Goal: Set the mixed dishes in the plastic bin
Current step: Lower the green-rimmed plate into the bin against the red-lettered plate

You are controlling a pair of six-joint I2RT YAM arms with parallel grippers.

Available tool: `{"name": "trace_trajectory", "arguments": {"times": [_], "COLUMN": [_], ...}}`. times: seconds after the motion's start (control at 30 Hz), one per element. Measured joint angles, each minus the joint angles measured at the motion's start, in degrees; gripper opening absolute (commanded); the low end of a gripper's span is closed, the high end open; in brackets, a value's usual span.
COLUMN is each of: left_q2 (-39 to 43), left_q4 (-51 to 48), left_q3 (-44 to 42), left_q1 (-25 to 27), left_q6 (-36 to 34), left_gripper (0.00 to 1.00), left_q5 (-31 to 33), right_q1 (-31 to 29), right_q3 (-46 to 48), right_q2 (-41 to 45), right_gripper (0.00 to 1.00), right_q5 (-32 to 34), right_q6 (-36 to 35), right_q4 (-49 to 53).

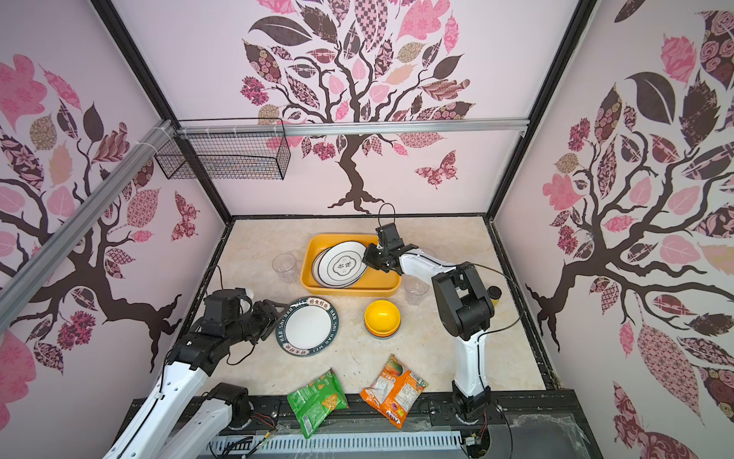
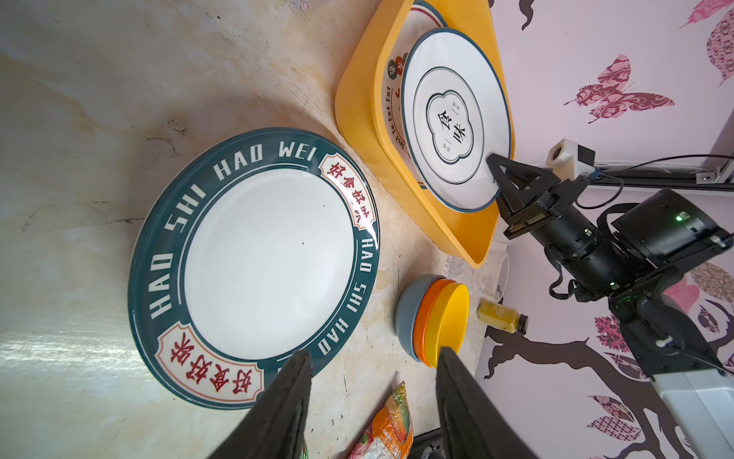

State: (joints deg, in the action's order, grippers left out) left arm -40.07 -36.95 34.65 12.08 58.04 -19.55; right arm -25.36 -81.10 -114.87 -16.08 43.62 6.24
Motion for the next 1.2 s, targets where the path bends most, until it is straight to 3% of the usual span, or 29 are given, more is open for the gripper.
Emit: {"name": "trace_trajectory", "arguments": {"times": [1.2], "left_q2": [0.0], "left_q4": [-0.2], "left_q3": [-1.0], "left_q1": [-0.1], "left_q6": [0.0], "left_gripper": [0.54], "left_q5": [0.2], "right_q1": [0.0], "right_q3": [-5.8], "right_q2": [-6.4], "right_gripper": [0.0], "right_q5": [0.2], "right_q6": [1.4], "right_q4": [-0.4]}}
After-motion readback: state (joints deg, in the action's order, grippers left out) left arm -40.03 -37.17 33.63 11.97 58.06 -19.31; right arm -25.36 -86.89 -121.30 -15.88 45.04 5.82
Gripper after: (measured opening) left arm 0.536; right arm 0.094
